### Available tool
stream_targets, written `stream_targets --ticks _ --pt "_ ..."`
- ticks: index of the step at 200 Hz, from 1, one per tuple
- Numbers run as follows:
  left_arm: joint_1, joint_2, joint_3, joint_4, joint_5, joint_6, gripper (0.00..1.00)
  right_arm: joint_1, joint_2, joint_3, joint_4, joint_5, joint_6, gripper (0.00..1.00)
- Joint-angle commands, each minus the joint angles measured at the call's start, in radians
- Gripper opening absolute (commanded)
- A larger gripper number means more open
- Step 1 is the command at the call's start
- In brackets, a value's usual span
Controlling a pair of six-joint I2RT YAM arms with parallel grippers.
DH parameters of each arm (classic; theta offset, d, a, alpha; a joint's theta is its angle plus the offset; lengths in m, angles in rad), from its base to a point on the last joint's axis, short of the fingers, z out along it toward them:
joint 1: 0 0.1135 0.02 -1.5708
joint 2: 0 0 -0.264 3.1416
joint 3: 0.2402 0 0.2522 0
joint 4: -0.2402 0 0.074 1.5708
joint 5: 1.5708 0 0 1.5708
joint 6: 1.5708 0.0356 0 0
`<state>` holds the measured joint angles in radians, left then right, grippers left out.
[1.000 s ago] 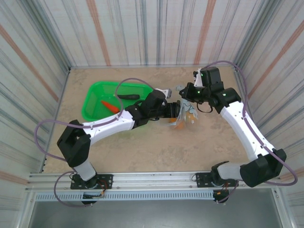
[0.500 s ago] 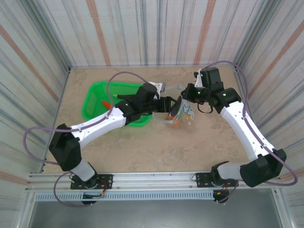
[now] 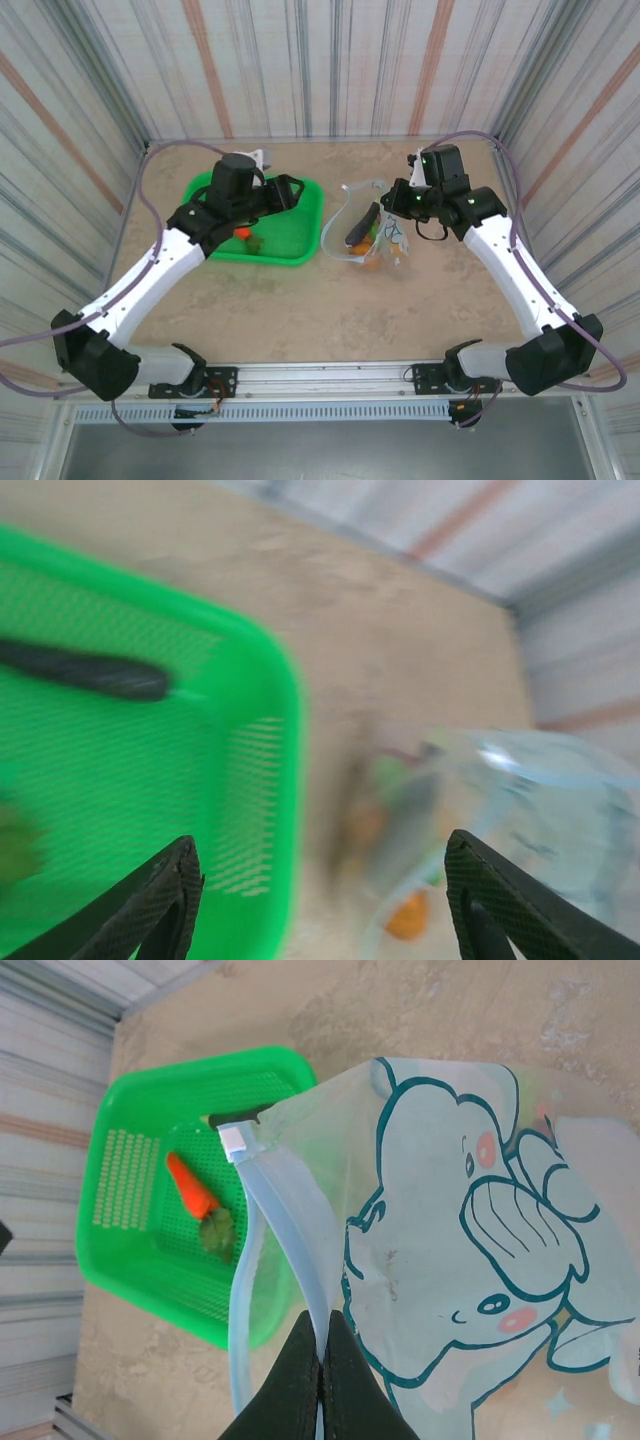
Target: Place the food in the zip-top bag and seal the zipper
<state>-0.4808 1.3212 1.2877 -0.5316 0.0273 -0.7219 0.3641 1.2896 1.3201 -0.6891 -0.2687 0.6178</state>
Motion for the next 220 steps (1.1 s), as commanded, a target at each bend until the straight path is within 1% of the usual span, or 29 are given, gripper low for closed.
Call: stream_targets --ticks 1,20,48,72,88,104,125,150,182,202,220 --pt "0.102 0.047 0.032 -0.249 -0.068 -0.106 0.66 -0.007 -0.008 -0.015 -0.017 0.007 -0.026 0.0" --pt "0.167 0.102 0.037 -0.262 -0.056 -0.122 0.66 -0.007 -0.012 -0.026 -0.007 0.005 -0.024 0.0" --pt "0.228 0.212 0.06 -0.249 -0.112 -0.139 0.67 -0.007 -0.015 -0.034 -0.003 0.007 -0.024 0.0" --pt "0.287 0.33 0.089 -0.254 -0.082 -0.175 0.69 -0.008 -0.022 -0.034 -0.011 0.014 -0.03 0.0" --pt "0.31 0.385 0.085 -0.232 -0.076 -0.19 0.68 -0.008 -0.033 -0.036 -0.019 0.025 -0.037 0.0" --pt "0.312 0.431 0.093 -0.189 -0.087 -0.164 0.69 -0.01 -0.041 -0.041 -0.021 0.024 -0.039 0.0" --pt "0.312 0.517 0.164 -0.205 -0.092 -0.127 0.7 -0.011 -0.051 -0.052 -0.02 0.023 -0.041 0.0" --pt "0.313 0.591 0.218 -0.227 -0.106 -0.129 0.69 -0.011 -0.058 -0.058 -0.022 0.031 -0.046 0.0" --pt "0.313 0.657 0.23 -0.245 -0.123 -0.15 0.65 -0.015 -0.065 -0.053 -0.026 0.039 -0.054 0.0" --pt "0.315 0.674 0.221 -0.251 -0.139 -0.161 0.64 -0.017 -0.065 -0.048 -0.027 0.039 -0.056 0.0" --pt "0.324 0.682 0.204 -0.238 -0.124 -0.173 0.63 -0.021 -0.061 -0.047 -0.027 0.036 -0.057 0.0"
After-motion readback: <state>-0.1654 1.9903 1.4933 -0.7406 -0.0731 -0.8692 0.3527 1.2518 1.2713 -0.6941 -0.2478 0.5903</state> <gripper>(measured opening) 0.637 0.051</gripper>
